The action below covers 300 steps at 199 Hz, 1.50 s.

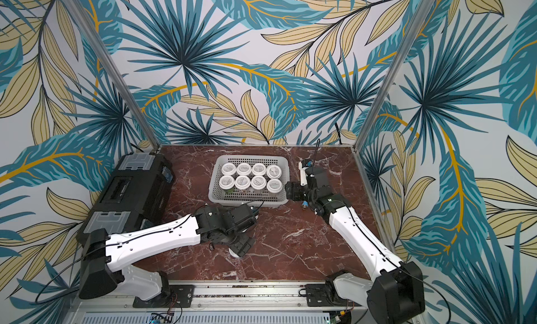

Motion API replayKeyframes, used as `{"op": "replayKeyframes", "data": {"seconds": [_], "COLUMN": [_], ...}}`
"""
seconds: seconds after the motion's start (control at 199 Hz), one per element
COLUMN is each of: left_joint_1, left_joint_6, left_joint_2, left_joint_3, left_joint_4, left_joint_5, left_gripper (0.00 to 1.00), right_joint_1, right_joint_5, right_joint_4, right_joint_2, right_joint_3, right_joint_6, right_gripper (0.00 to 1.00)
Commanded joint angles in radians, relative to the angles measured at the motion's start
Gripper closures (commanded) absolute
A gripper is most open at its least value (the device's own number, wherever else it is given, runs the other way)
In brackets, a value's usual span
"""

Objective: Put the yogurt in the basket
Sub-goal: Pick up the yogurt from the center of the board.

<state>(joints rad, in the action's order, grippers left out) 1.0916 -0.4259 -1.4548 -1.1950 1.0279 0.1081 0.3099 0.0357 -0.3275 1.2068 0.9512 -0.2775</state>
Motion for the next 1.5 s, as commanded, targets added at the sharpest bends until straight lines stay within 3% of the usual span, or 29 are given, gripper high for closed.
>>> {"op": "replayKeyframes", "data": {"seconds": [0.0,0.637,1.499], "left_joint_1": [0.000,-0.010,-0.016], "left_joint_6": [-0.030,-0.042,-0.042], "left_joint_2": [0.029,0.022,-0.019], "left_joint_3": [0.054,0.209,0.246], "left_joint_4": [-0.072,-0.191,-0.230], "left_joint_5": [0.035,0.021,-0.028], "left_gripper": [0.13,0.19,0.25], "right_joint_1": [-0.004,-0.003,-0.004], "right_joint_5": [0.018,0.044,0.054], "right_joint_4": [0.032,0.056,0.050], "right_joint_2": [0.015,0.033,0.043], "right_joint_3": [-0.023,-0.028,-0.023], "right_joint_6": [-0.015,-0.028,-0.026], "right_gripper": [0.16,0.16,0.18]}}
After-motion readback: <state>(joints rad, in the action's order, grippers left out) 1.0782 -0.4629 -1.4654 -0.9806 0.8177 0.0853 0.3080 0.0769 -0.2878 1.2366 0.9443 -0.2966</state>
